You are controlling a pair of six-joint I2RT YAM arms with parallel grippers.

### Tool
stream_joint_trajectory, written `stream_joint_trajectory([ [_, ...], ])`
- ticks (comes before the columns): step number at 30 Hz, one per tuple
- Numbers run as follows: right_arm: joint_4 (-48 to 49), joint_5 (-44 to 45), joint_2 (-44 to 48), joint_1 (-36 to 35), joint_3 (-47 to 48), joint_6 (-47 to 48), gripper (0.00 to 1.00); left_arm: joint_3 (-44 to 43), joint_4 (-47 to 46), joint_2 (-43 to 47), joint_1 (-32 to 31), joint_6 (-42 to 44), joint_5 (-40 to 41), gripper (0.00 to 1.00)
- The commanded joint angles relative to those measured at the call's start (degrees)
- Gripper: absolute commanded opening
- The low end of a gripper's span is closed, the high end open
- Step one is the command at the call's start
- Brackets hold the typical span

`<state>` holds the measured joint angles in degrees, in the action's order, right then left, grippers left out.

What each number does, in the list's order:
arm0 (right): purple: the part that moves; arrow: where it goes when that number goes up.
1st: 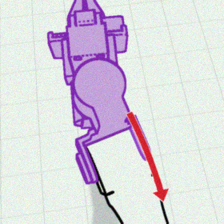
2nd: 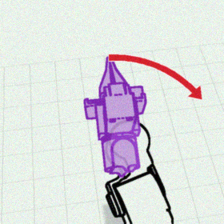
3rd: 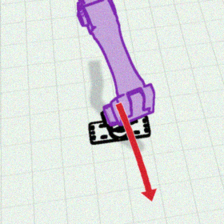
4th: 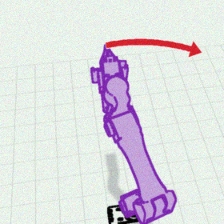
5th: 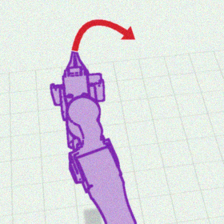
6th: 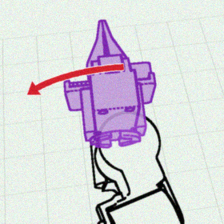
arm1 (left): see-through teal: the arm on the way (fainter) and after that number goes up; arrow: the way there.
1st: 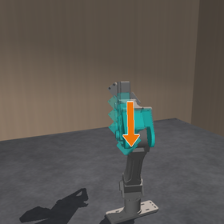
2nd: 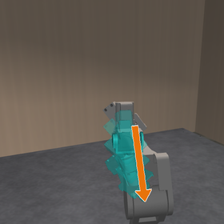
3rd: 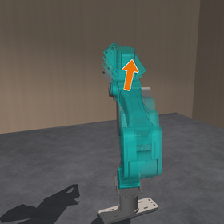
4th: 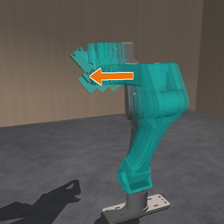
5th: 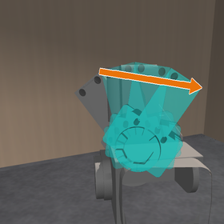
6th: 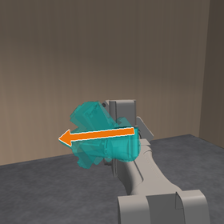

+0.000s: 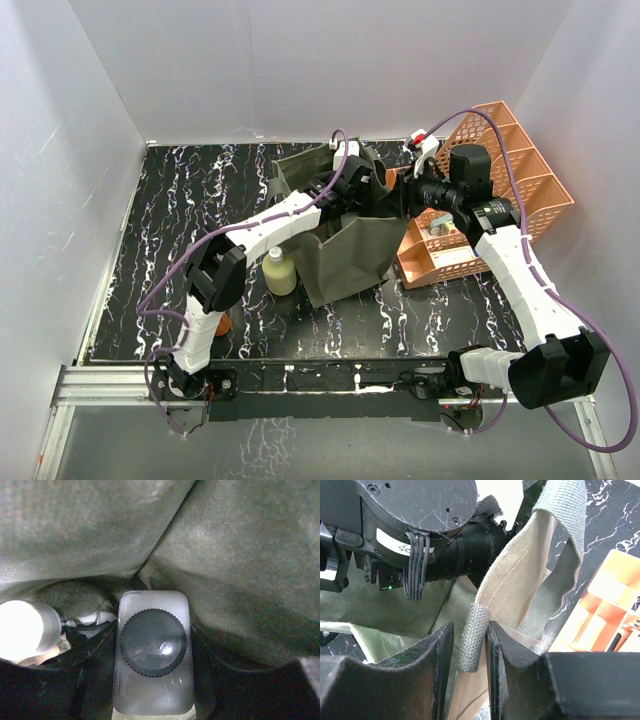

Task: Place the personal care products into the canvas bag
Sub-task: Place the care product in the canvas bag.

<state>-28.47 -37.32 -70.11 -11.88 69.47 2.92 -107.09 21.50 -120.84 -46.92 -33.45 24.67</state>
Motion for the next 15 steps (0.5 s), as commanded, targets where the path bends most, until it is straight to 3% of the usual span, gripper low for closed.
stream_joint_trajectory([
  [1, 1.2, -0.4, 1.1, 0.1, 0.0, 1.0, 0.34, 2.8, -3.8, 3.7, 0.5, 0.2, -2.8, 0.20],
  [15, 0.9, -0.3, 0.9, 0.1, 0.3, 1.0, 0.34, 2.9, -4.7, 4.5, 0.5, 0.7, -7.2, 0.44],
])
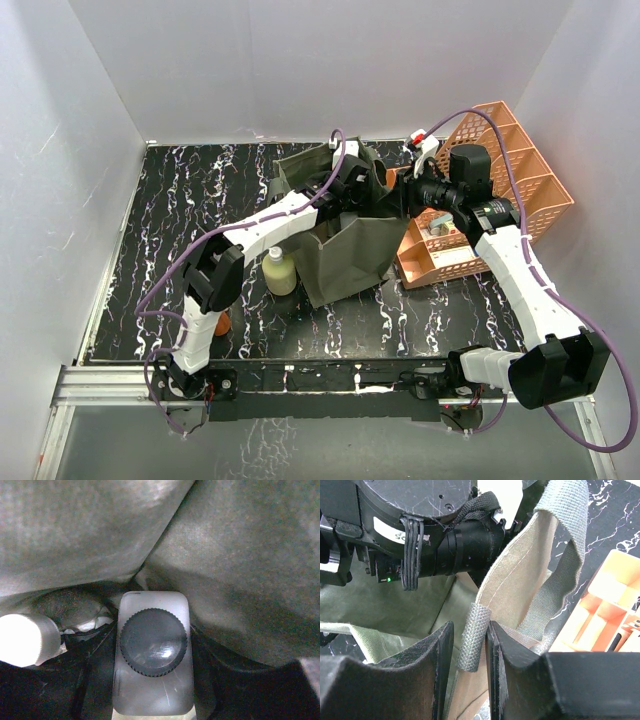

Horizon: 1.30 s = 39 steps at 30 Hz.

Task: Place the personal care products into the canvas bag
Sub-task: Place the care product in the canvas bag.

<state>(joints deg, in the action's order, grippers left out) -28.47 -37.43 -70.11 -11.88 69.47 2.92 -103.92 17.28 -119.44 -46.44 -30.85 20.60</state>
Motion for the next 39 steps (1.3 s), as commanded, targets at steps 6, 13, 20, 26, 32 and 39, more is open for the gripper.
stream_joint_trajectory([
  [6, 1.0, -0.2, 1.3, 0.1, -0.1, 1.1, 0.34, -1.4, -0.1, 3.2, 0.1, -2.1, -3.8, 0.51],
  [13, 0.7, -0.6, 1.1, 0.1, 0.3, 1.1, 0.34, -1.4, -0.8, 3.3, 0.4, -1.6, -4.8, 0.59],
  [20, 0.5, -0.7, 0.8, 0.1, 0.6, 1.1, 0.34, -1.0, -1.6, 4.2, 0.8, -0.8, -6.3, 0.65],
  [26, 0.2, -0.6, 0.2, 0.1, 1.3, 1.2, 0.34, -0.7, -2.2, 5.8, 0.8, 0.6, -6.8, 0.70],
  [32, 0.3, -0.6, -0.2, 0.1, 1.7, 1.2, 0.34, 0.4, -3.0, 7.8, 0.9, 2.4, -7.2, 0.73],
  [39, 0.2, -0.3, 0.2, 0.1, 1.7, 1.5, 0.34, 1.6, -4.4, 10.4, 1.1, 5.4, -9.0, 0.78],
])
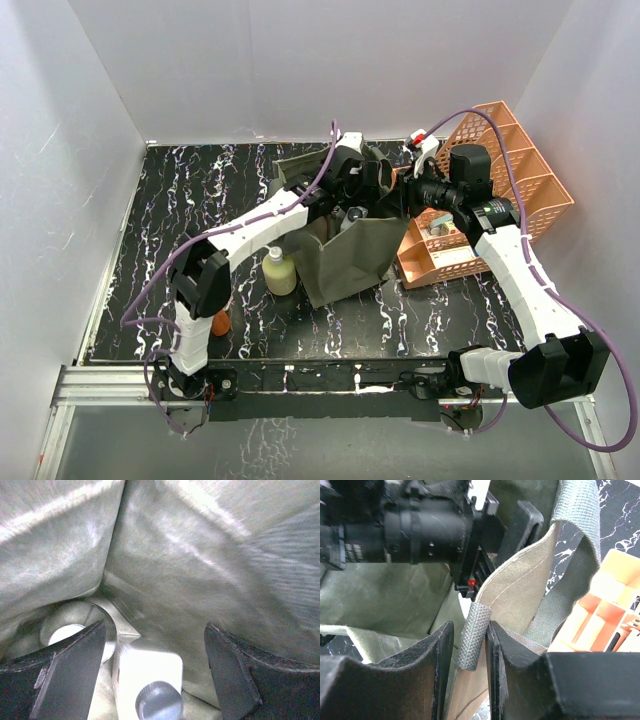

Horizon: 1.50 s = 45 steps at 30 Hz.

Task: Place the personal care products into the canvas bag
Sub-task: Place the care product in the canvas bag, then pick up the care product from the center of the board.

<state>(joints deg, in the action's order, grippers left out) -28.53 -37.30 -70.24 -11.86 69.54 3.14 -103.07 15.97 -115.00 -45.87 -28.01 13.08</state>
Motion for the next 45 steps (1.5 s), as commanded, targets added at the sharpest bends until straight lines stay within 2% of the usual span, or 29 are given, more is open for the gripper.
stream_joint_trajectory([
  [1, 0.2, -0.4, 0.4, 0.1, 1.7, 1.2, 0.34, 1.3, -3.5, 6.6, 0.6, 3.3, -1.9, 0.79],
  [8, 0.2, -0.3, 0.0, 0.1, 2.3, 1.1, 0.35, 2.6, -4.2, 9.8, 1.7, 7.3, -7.3, 0.88],
  [14, 0.3, -0.3, 0.0, 0.1, 2.4, 1.2, 0.36, 0.4, -2.8, 13.4, 3.0, 15.0, -15.3, 0.92],
  [22, 0.2, -0.3, -0.2, 0.1, 3.1, 1.2, 0.37, -4.4, 3.0, 18.0, 3.2, 25.5, -19.1, 0.96],
  [28, -0.9, 0.3, -0.3, 0.1, 4.1, 2.7, 0.40, -8.6, 12.9, 23.5, 4.6, 38.0, -20.3, 0.97],
  [33, -2.3, 1.1, -0.3, 0.0, 5.4, 5.1, 0.50, -9.3, 24.4, 30.4, 8.9, 50.3, -25.9, 0.97],
  [35, -3.0, 1.0, -0.5, 0.0, 6.3, 5.9, 0.56, -7.2, 27.7, 34.1, 13.3, 52.4, -28.3, 0.97],
  [39, -4.3, 1.2, -0.7, -0.1, 8.7, 6.9, 0.73, -0.4, 32.2, 41.6, 24.3, 53.1, -30.9, 0.97],
  [42, -6.3, 2.1, -0.7, -0.1, 10.8, 8.1, 0.76, 5.4, 36.4, 46.0, 28.9, 55.3, -33.3, 0.97],
  [45, -8.9, 2.7, -0.6, -0.1, 13.1, 9.6, 0.78, 12.9, 40.0, 49.0, 30.7, 58.1, -34.8, 0.97],
])
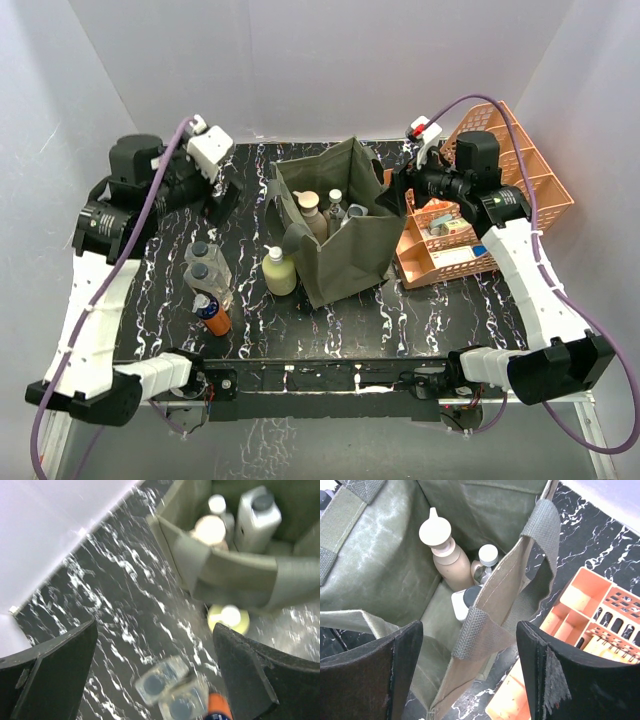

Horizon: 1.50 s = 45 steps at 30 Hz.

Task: Place the personal care products into the canvas bag
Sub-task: Pick up the care product from the center of the board.

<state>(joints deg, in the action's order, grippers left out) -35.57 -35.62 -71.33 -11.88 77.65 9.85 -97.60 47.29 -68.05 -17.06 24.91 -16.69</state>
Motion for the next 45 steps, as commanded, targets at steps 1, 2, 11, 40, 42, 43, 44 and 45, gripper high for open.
stream_joint_trajectory([
  [1, -2.5, 1.1, 0.8, -0.1, 5.5, 3.4, 0.80, 10.1, 9.6, 2.6, 1.9, 6.6, -5.1, 0.97],
  [2, -2.9, 1.2, 1.2, -0.1, 5.8, 3.8, 0.81, 12.1, 10.2, 3.1, 2.0, 7.7, -4.9, 0.97],
  [11, -8.3, -6.4, 0.2, -2.4, 13.2, 8.1, 0.79, 19.6, 2.8, 3.2, 3.6, 1.4, -3.3, 0.97],
  [40, -21.2, 32.7, -41.8, -48.5, 42.0, 21.1, 0.78, 19.4, -12.9, 0.8, 33.3, -21.1, -5.8, 0.97],
  [42, -21.2, 34.0, -43.0, -48.3, 42.6, 21.2, 0.77, 20.1, -13.6, 0.8, 33.3, -21.1, -7.1, 0.97],
  [43, -21.3, 34.2, -43.7, -47.9, 42.9, 21.3, 0.77, 20.3, -13.8, 0.7, 33.4, -20.8, -7.2, 0.97],
  [44, -21.6, 34.3, -44.2, -47.7, 43.4, 21.2, 0.77, 20.4, -13.9, 0.7, 33.3, -20.6, -7.6, 0.97],
  [45, -22.0, 34.0, -44.6, -47.3, 44.0, 21.0, 0.77, 20.4, -14.1, 0.6, 33.3, -20.6, -7.8, 0.97],
])
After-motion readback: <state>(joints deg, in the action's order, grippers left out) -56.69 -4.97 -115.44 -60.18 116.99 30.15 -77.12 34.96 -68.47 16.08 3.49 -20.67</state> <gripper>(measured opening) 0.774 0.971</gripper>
